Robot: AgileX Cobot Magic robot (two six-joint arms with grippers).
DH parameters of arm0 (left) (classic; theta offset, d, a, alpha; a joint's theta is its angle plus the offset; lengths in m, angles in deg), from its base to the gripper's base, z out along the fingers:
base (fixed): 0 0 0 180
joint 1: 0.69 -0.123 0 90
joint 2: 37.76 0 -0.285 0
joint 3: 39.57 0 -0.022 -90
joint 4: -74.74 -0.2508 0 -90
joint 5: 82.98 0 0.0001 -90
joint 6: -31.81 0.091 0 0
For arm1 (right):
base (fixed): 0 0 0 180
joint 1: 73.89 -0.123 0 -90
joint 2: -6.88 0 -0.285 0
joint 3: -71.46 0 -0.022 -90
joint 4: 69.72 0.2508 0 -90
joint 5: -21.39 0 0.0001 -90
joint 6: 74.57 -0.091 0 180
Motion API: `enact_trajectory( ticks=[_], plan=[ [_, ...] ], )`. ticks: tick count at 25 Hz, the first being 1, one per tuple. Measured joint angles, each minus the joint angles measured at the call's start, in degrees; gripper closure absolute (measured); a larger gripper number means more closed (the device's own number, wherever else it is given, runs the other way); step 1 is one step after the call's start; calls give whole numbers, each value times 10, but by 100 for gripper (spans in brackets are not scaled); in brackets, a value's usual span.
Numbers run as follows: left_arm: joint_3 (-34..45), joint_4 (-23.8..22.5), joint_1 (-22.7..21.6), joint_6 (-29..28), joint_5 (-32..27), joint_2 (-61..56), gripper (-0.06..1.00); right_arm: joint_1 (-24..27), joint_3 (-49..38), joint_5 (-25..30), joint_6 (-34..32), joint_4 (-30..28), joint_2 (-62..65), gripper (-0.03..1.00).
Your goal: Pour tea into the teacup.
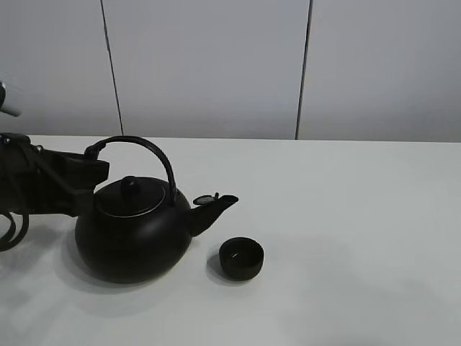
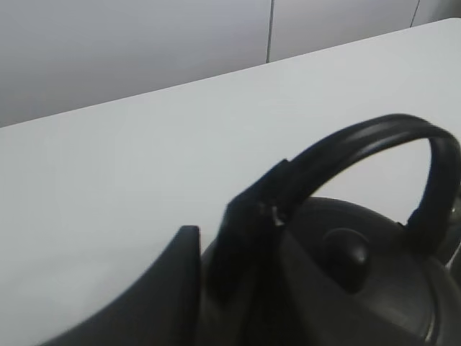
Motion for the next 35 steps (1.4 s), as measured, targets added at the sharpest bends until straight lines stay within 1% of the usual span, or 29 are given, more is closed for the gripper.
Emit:
enact_trajectory(
  ticks=[2, 3, 16, 19, 25, 28, 32, 35],
  plan=[
    [0, -4, 0, 2, -1, 0, 79, 0, 0, 0, 0, 0, 0, 42],
    [-1, -4, 0, 7, -1, 0, 80, 0, 0, 0, 0, 0, 0, 42],
    [-3, -6, 0, 10, 3, 0, 80, 0, 0, 0, 0, 0, 0, 42],
    [-10, -8, 0, 10, -23, -15, 80, 0, 0, 0, 0, 0, 0, 42],
    [-29, -16, 0, 11, -117, -71, 80, 0, 0, 0, 0, 0, 0, 42],
    [-42, -20, 0, 2, -146, -98, 80, 0, 0, 0, 0, 0, 0, 42],
    [-62, -42, 0, -25, -160, -122, 80, 0, 0, 0, 0, 0, 0, 42],
    [-76, -49, 4, -34, -162, -125, 80, 0, 0, 0, 0, 0, 0, 42]
  ],
)
